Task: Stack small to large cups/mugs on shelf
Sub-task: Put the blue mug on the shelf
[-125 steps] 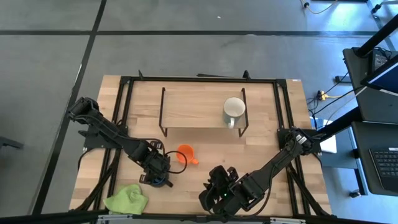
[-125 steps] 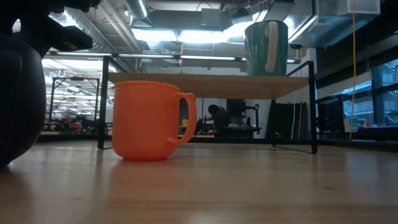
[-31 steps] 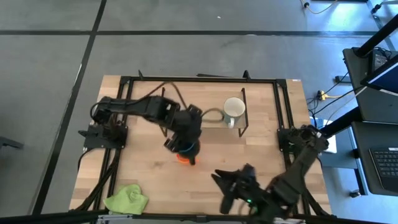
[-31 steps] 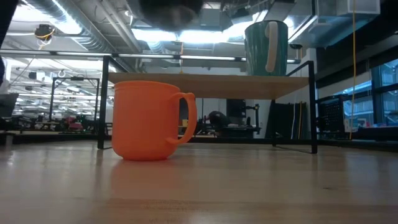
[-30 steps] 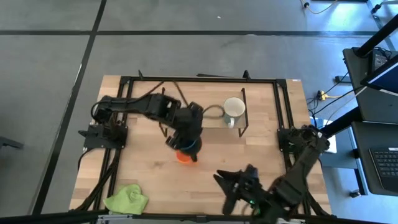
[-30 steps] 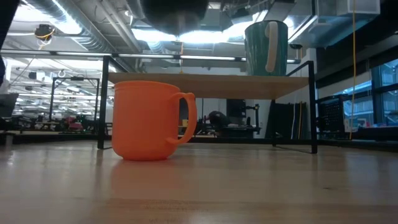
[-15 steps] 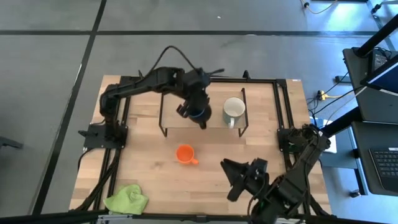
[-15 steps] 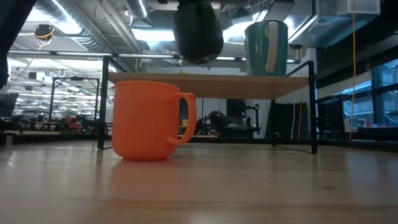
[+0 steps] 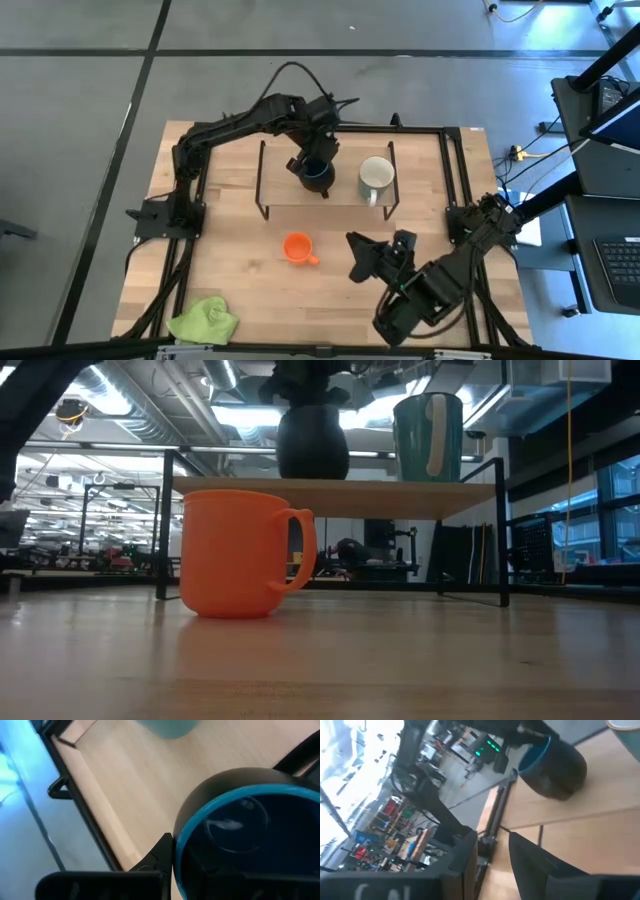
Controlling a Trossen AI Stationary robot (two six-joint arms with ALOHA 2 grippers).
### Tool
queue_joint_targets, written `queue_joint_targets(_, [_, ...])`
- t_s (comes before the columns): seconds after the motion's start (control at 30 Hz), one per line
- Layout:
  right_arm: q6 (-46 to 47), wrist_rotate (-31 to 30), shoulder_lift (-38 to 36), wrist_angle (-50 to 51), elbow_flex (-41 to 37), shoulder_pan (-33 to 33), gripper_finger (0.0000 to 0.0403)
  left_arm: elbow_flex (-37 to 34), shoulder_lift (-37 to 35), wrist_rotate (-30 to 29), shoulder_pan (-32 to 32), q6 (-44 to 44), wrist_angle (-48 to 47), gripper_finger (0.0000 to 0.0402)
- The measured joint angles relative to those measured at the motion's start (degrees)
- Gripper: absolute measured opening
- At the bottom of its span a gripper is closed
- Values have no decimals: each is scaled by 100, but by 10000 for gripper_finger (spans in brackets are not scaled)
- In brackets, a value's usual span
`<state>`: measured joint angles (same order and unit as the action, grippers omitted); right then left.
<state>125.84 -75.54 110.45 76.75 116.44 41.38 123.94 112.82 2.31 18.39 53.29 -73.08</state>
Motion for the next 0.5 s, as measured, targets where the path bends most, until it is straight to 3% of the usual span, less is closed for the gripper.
queue_joint_targets(0.5, [9, 223, 0, -30, 0, -34, 113, 4, -15, -208, -313, 303, -90, 14])
